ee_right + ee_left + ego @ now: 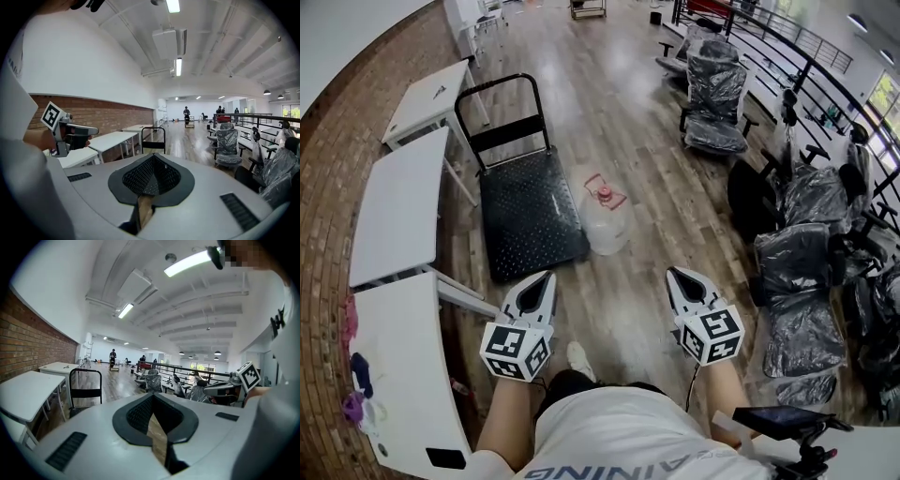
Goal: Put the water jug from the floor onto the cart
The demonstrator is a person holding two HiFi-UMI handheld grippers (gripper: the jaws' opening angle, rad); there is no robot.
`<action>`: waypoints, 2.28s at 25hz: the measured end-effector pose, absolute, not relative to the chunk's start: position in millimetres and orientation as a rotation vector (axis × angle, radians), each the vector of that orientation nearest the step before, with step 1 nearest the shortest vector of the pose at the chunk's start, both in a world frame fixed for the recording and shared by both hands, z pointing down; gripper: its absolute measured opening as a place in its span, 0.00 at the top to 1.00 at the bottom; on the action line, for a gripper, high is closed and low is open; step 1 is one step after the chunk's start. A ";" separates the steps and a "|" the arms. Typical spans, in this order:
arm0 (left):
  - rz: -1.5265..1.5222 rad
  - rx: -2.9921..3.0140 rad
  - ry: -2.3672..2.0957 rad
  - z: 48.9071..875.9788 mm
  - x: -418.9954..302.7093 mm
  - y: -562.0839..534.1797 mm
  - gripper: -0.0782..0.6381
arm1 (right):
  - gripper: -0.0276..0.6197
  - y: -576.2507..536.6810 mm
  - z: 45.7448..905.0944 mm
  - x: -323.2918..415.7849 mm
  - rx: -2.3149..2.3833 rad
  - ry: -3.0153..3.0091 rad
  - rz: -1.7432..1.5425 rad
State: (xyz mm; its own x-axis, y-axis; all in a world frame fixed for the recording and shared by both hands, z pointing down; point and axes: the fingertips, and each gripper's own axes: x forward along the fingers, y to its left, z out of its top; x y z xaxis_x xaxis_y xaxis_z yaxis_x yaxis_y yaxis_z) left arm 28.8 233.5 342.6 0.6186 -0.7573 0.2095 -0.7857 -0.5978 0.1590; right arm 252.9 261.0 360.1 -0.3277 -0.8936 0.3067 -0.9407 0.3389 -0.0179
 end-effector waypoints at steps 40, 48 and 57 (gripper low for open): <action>0.230 2.599 -1.314 362.4 -36.0 -16.0 0.89 | 0.95 -13.3 364.9 162.5 1.500 -2.427 0.229; 0.248 2.560 -1.386 356.9 13.4 -90.8 0.89 | 0.95 -94.4 371.8 219.3 1.463 -2.453 0.235; 0.333 2.512 -1.457 366.7 54.2 -155.7 0.89 | 0.95 -170.7 397.3 278.1 1.452 -2.486 0.305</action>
